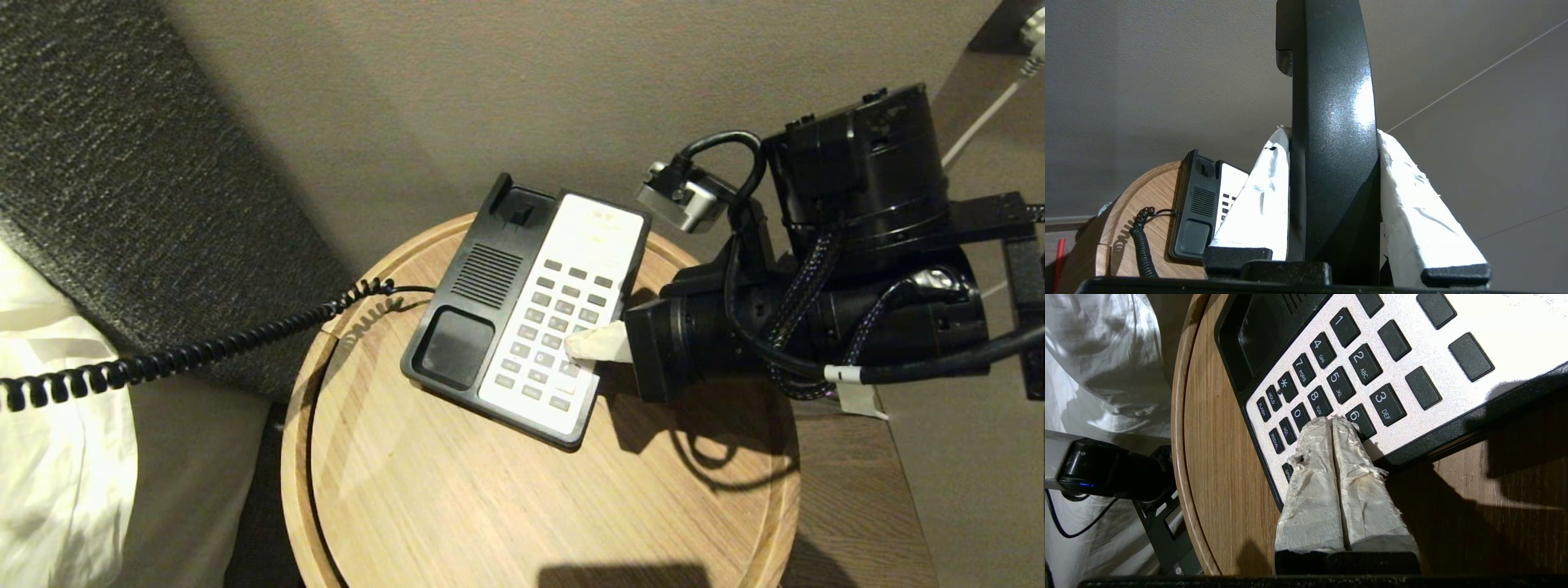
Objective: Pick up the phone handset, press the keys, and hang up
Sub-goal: Dial the number
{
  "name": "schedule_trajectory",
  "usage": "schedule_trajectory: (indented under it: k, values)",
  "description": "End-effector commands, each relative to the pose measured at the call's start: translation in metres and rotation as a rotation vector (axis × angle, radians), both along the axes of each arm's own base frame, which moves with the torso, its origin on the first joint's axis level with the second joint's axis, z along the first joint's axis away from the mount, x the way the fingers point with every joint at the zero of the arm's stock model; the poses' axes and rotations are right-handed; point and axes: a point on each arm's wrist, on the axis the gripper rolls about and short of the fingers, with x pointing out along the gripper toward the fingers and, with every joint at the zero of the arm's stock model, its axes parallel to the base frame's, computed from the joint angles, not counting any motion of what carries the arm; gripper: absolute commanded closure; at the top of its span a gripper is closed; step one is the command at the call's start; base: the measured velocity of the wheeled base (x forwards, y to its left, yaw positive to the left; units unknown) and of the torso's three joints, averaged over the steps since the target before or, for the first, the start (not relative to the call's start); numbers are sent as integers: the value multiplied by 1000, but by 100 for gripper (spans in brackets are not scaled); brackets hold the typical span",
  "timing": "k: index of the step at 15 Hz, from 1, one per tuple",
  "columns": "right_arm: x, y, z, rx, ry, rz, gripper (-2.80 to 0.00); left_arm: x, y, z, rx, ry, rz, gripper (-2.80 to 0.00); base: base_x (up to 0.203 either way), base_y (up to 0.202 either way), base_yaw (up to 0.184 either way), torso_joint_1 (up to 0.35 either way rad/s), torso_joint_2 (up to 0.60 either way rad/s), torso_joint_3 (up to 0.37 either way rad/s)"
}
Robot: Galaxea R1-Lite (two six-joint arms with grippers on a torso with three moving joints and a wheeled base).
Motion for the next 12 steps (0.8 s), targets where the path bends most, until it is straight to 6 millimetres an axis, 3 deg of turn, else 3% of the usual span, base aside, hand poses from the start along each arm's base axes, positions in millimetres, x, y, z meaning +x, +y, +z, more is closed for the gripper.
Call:
schedule_trajectory:
  k: [1, 5, 12]
  values:
    - [3, 3, -6, -16, 12, 2, 0, -1, 1, -1, -2, 2, 0, 0, 0, 0, 0, 0, 0, 0]
    - [4, 5, -7, -11, 6, -1, 0, -2, 2, -2, -5, 0, 0, 0, 0, 0, 0, 0, 0, 0]
    - [-9, -2, 15, 58, -49, 13, 0, -2, 2, -2, -5, 2, -1, 0, 0, 0, 0, 0, 0, 0]
